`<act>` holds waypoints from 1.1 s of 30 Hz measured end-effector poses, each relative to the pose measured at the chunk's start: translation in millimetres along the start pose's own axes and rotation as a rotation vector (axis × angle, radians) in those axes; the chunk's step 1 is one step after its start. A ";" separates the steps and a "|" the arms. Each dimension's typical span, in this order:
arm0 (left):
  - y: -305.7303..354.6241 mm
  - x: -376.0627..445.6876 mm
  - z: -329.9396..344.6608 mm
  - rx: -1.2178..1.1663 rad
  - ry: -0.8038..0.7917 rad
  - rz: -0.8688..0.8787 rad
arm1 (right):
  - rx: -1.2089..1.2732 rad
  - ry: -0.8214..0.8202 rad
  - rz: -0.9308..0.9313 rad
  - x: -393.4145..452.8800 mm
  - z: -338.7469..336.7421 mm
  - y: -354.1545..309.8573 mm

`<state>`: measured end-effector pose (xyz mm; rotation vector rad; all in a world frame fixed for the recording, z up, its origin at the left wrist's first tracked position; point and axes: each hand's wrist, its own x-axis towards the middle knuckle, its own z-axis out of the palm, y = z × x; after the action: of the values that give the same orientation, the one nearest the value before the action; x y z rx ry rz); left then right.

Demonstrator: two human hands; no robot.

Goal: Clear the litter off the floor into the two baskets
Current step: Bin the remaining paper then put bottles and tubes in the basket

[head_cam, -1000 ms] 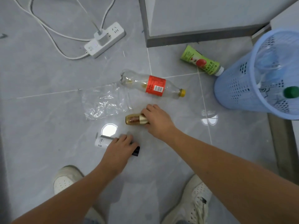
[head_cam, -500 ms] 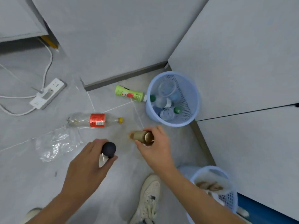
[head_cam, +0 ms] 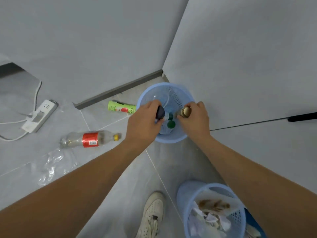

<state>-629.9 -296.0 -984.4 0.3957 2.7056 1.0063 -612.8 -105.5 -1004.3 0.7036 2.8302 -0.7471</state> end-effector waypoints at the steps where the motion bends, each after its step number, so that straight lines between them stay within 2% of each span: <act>1: -5.2 4.4 7.3 0.029 -0.020 -0.004 | -0.040 -0.021 -0.013 5.4 4.7 4.4; 5: -28.9 10.7 29.8 0.107 -0.077 0.036 | -0.122 -0.052 -0.045 20.6 24.4 15.4; 9: -42.0 8.0 36.6 0.159 -0.170 0.006 | -0.091 -0.065 -0.054 23.3 35.5 11.8; 15: -67.7 -16.0 1.5 0.123 -0.114 0.008 | 0.057 0.054 -0.237 -14.6 33.5 -52.0; 17: -90.7 -34.8 -17.2 0.139 -0.121 -0.043 | 0.098 0.007 -0.364 -40.8 42.6 -83.1; 19: -122.8 -57.2 -31.3 0.166 -0.140 -0.114 | 0.149 -0.105 -0.505 -70.0 64.2 -112.0; 21: -157.1 -77.6 -40.2 0.183 -0.146 -0.199 | 0.166 -0.240 -0.566 -90.3 96.5 -132.6; 23: -187.4 -90.5 -41.9 0.199 -0.167 -0.266 | 0.106 -0.351 -0.535 -94.8 135.4 -142.6; 26: -227.6 -96.4 -29.1 0.223 -0.181 -0.283 | -0.041 -0.408 -0.431 -70.9 192.3 -143.5; 33: -289.5 -59.0 24.9 0.313 -0.227 -0.124 | -0.387 -0.308 -0.332 27.6 273.0 -118.8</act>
<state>-616.4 -511.1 -1188.1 0.3653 2.6407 0.4734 -691.0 -320.8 -1196.5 0.0541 2.7043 -0.2901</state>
